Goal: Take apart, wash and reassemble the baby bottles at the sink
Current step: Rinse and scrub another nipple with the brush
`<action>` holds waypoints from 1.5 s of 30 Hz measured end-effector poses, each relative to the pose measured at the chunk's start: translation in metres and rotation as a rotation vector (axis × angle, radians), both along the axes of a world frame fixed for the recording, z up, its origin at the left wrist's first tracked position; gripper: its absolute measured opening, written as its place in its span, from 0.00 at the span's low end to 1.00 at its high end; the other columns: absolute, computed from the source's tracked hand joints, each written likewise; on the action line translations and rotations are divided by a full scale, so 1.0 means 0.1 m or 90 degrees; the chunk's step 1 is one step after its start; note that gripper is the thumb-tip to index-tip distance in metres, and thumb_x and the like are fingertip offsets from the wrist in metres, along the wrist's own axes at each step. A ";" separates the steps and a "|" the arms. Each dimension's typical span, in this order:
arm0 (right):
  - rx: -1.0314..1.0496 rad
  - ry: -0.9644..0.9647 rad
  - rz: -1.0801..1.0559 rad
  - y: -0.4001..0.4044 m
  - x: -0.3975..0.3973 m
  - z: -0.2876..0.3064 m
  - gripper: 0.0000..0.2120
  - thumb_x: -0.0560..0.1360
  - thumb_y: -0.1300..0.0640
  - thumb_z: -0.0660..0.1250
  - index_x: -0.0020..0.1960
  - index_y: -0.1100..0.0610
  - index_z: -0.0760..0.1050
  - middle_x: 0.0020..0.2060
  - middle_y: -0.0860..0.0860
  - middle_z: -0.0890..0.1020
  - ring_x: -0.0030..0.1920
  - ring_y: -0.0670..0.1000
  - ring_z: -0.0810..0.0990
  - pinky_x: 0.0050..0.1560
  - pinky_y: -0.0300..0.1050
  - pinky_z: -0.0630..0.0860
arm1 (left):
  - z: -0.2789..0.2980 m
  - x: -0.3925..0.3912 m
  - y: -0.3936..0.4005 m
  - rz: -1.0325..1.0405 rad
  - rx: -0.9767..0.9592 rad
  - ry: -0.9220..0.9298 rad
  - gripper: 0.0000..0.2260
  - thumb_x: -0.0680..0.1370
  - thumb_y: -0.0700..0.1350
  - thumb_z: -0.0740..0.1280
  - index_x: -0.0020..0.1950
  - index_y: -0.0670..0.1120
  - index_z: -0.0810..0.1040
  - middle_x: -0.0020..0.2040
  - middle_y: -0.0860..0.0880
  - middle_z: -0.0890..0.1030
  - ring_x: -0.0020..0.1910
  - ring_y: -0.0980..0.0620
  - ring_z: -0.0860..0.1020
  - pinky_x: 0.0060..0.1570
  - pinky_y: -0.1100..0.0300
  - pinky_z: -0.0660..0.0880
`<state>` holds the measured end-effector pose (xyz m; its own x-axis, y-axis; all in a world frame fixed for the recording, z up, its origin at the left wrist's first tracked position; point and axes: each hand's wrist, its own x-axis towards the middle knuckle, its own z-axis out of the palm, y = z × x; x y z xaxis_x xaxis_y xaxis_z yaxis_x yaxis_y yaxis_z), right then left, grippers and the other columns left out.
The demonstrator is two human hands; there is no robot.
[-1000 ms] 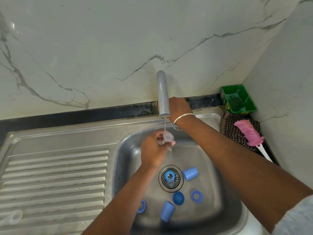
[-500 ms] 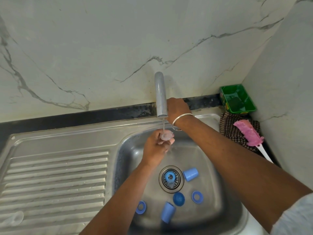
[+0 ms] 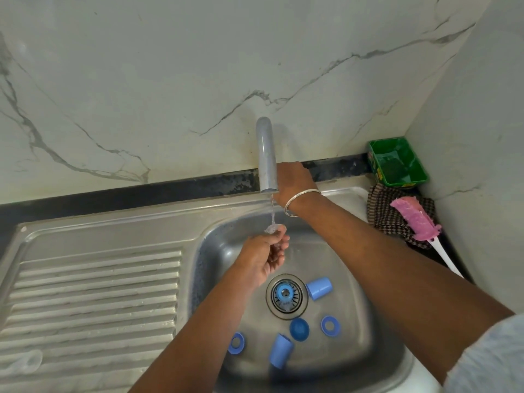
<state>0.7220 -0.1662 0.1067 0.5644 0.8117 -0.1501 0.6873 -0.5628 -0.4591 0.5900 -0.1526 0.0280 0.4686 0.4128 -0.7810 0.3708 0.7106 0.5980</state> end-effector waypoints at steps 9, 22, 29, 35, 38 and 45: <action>0.097 0.026 -0.075 0.02 0.06 -0.30 0.03 0.80 0.57 0.60 0.51 0.56 0.71 0.44 0.57 0.80 0.43 0.58 0.78 0.46 0.50 0.76 | -0.16 -0.23 -0.03 0.091 -0.209 -0.010 0.20 0.81 0.54 0.64 0.34 0.43 0.79 0.30 0.50 0.76 0.27 0.54 0.73 0.27 0.65 0.75; 0.169 0.304 -0.088 -1.01 -1.00 -0.93 0.10 0.74 0.55 0.70 0.55 0.50 0.81 0.49 0.45 0.83 0.46 0.44 0.81 0.53 0.44 0.80 | -0.10 -0.82 -0.38 0.073 -0.188 0.085 0.23 0.84 0.60 0.54 0.50 0.44 0.78 0.44 0.45 0.86 0.43 0.47 0.82 0.48 0.55 0.74; 0.192 0.220 0.043 -1.34 -1.32 -1.19 0.12 0.66 0.46 0.64 0.46 0.48 0.80 0.41 0.44 0.82 0.41 0.46 0.81 0.43 0.49 0.79 | -0.01 -0.98 -0.64 -0.012 -0.189 0.045 0.25 0.84 0.60 0.51 0.49 0.45 0.80 0.49 0.46 0.85 0.55 0.47 0.80 0.54 0.45 0.75; 0.276 0.240 -0.007 -1.38 -1.35 -1.17 0.07 0.72 0.53 0.72 0.50 0.49 0.85 0.47 0.43 0.85 0.44 0.43 0.83 0.50 0.45 0.80 | 0.06 -1.13 -0.63 -0.017 -0.155 0.038 0.26 0.84 0.61 0.50 0.55 0.43 0.79 0.47 0.46 0.86 0.48 0.46 0.83 0.30 0.64 0.69; 0.347 0.161 -0.068 -1.32 -1.34 -1.12 0.05 0.73 0.53 0.73 0.48 0.53 0.84 0.44 0.46 0.85 0.38 0.44 0.82 0.45 0.41 0.79 | 0.08 -1.21 -0.59 -0.048 0.014 0.116 0.25 0.84 0.58 0.54 0.48 0.39 0.80 0.42 0.43 0.86 0.34 0.48 0.83 0.20 0.67 0.60; 0.254 0.229 -0.132 -1.06 -1.42 -1.07 0.08 0.72 0.52 0.75 0.46 0.56 0.84 0.41 0.49 0.86 0.38 0.46 0.84 0.49 0.44 0.80 | -0.25 -1.84 -0.25 -0.244 0.697 0.359 0.08 0.79 0.48 0.65 0.54 0.51 0.82 0.51 0.53 0.82 0.53 0.50 0.80 0.53 0.57 0.75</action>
